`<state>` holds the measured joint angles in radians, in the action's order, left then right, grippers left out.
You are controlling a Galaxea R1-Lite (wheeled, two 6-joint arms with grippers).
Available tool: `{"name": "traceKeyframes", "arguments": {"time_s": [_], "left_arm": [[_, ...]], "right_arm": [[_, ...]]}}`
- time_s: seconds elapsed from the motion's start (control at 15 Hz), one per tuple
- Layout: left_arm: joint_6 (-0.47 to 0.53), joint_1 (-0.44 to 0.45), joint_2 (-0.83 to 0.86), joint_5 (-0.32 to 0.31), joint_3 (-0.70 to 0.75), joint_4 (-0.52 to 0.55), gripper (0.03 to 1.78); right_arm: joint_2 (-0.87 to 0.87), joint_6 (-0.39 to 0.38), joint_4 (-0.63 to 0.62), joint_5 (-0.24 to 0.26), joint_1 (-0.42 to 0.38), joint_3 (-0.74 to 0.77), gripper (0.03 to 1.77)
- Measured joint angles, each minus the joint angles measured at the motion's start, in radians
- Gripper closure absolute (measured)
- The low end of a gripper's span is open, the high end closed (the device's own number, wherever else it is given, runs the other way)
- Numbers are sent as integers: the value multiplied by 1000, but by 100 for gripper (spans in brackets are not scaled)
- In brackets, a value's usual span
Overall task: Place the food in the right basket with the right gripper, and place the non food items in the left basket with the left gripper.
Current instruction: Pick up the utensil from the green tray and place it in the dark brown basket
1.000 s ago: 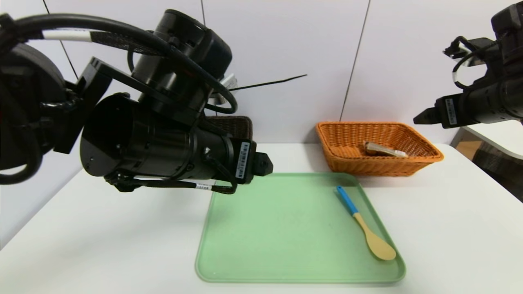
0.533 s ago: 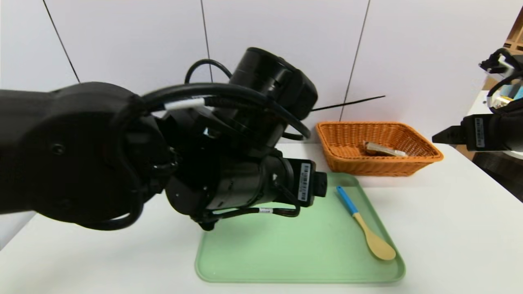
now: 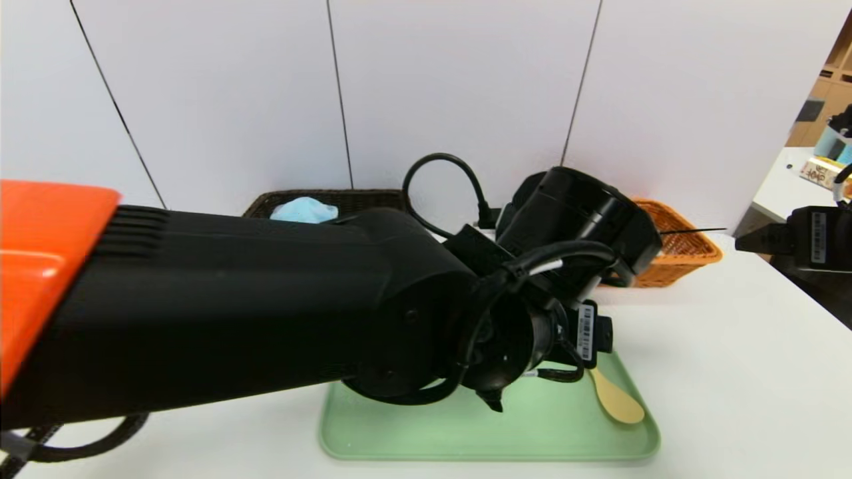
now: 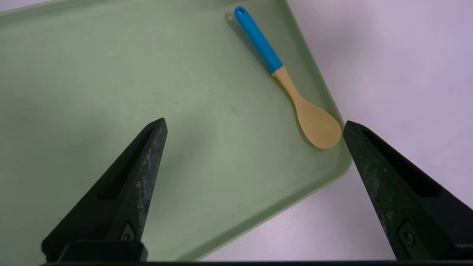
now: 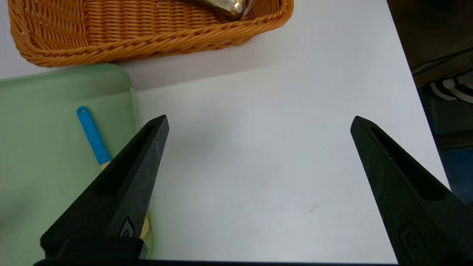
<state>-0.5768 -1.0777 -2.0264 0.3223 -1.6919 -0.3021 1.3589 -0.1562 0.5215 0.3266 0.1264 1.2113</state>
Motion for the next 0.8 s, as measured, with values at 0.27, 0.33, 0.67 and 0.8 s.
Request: {"name": "traceKeyframes", "arguments": {"time_s": [0.27,0.33,0.67,0.8], "left_arm": [[-57,-7,-115,15,-91,-23,12],[-65,-8,-142,24,-112,-29,12],[-81,-9,-231,59,-212,-78,12],[-92,-9,-256,79,-240,-98,12]], "right_arm": [[-3,-20,-1,-2,1,-25,11],[-3,-20,-1,-2,4,-27,11],[-3,-20,-1,-3,13,-30,10],[-5,-21,0,-3,13,-31,10]]}}
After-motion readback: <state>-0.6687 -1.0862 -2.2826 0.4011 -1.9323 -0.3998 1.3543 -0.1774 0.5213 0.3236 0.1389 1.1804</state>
